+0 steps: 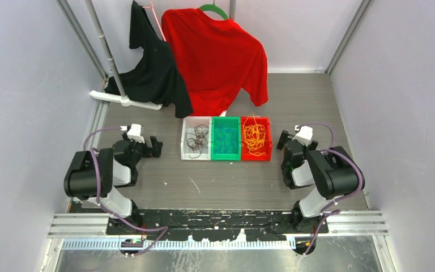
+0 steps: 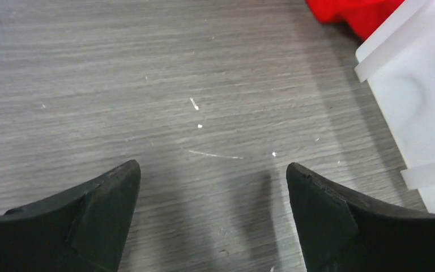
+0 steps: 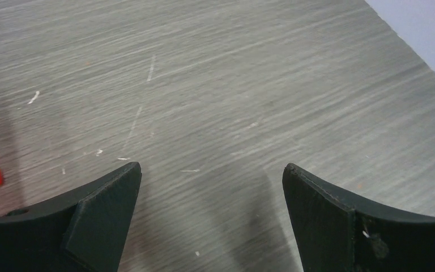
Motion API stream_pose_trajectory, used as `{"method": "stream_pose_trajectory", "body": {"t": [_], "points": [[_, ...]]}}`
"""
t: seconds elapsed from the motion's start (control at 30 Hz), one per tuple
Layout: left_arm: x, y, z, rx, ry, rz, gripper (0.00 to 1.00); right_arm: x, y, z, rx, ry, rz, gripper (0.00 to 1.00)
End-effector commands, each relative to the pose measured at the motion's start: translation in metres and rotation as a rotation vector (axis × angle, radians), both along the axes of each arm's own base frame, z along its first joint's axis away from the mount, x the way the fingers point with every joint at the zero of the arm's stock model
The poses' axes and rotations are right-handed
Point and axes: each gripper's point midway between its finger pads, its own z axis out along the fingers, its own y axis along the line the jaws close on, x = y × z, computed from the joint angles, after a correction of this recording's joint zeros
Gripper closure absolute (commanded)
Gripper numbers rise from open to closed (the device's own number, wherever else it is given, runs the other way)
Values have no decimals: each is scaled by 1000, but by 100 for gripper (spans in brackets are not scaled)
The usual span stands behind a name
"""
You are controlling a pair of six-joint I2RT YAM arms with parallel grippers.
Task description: Untangle the cables
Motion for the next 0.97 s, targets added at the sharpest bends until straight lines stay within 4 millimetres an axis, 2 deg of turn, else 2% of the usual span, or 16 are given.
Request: {"method": "stream_pose_trajectory", "body": {"t": [0.0,0.07,0.13,0.2,0.93], "points": [[27,4,50,17,-161,7,0,32,15,41,-8,-177,99,0],[37,5,46,11,-130,24,0,39,8,36,33,-120,66,0],[38,-5,42,62,-77,2,1,47,-2,32,78,-86,52,0],[40,-6,43,78,-97,0,1,47,-6,28,105,-71,46,0],[40,-4,43,78,-97,14,0,49,-4,29,113,-73,73,0]]}}
